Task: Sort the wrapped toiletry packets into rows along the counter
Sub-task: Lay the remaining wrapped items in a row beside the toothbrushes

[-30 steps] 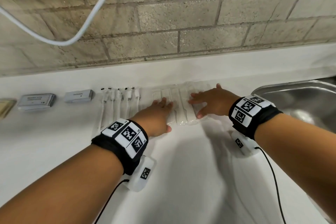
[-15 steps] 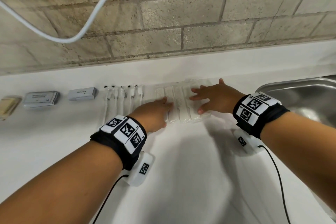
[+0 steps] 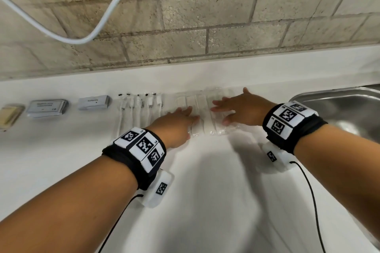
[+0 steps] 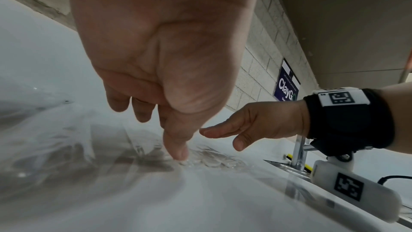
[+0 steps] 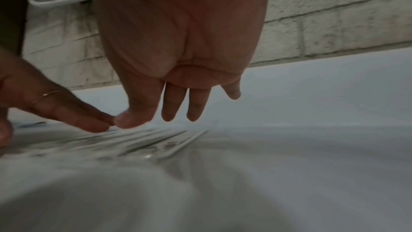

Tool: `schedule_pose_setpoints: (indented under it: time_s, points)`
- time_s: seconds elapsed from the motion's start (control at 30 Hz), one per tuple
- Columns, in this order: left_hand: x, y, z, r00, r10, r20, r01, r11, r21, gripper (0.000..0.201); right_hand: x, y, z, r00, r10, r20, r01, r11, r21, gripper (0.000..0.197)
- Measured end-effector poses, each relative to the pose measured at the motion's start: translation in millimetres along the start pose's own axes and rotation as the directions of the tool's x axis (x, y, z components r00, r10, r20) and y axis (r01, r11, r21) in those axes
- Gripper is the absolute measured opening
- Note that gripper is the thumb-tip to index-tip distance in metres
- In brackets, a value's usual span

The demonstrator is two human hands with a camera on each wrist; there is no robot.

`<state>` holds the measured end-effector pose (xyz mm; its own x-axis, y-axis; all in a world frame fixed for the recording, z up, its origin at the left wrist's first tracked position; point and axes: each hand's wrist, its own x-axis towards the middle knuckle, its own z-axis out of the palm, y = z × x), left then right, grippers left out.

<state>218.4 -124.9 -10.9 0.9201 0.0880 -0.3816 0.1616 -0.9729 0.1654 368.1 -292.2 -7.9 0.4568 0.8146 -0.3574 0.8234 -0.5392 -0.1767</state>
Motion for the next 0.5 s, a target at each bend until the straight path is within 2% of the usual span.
schedule_pose_setpoints:
  time_s: [0.27, 0.5]
  points:
    - [12.7, 24.4, 10.3, 0.984, 0.18, 0.009, -0.18, 0.982, 0.064, 0.063, -5.7, 22.4, 10.0, 0.989, 0.144, -0.018, -0.144, 0.99, -0.013, 0.061]
    - [19.7, 35.4, 17.9, 0.982, 0.183, 0.05, -0.187, 0.975, 0.121, 0.065, -9.8, 24.8, 13.2, 0.986, 0.163, 0.022, -0.163, 0.986, -0.035, 0.06]
